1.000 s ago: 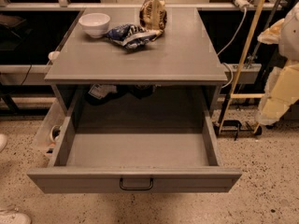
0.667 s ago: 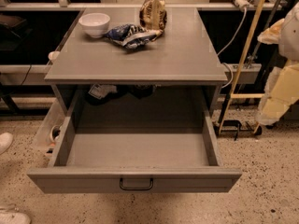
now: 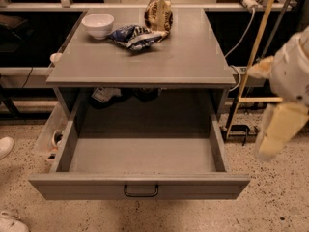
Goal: Close top drawer
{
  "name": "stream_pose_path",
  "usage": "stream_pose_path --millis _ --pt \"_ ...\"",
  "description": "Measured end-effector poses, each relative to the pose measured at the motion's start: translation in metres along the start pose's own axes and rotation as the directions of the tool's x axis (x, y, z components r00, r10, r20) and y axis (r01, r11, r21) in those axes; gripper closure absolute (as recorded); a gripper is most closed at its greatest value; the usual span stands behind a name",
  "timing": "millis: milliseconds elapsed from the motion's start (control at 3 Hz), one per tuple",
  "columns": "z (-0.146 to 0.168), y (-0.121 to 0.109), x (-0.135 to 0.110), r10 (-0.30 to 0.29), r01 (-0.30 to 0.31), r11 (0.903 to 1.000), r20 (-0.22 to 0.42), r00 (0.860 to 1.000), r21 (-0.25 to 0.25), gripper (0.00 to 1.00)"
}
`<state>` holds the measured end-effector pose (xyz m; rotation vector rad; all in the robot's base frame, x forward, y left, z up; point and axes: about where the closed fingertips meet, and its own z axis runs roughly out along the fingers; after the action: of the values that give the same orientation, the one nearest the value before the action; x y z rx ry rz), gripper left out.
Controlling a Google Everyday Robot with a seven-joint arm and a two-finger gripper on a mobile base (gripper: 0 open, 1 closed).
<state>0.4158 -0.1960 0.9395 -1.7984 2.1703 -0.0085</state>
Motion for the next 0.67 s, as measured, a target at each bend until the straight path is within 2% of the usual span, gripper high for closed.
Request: stream_pose_path --millis 333,667 --pt "0.044 0.065 0.021 -0.034 0.025 0.9867 -0.054 0.998 -0.161 0.00" --pt "0.063 0.083 0.031 -0.030 0.013 0.9768 -0.077 0.997 -0.214 0.00"
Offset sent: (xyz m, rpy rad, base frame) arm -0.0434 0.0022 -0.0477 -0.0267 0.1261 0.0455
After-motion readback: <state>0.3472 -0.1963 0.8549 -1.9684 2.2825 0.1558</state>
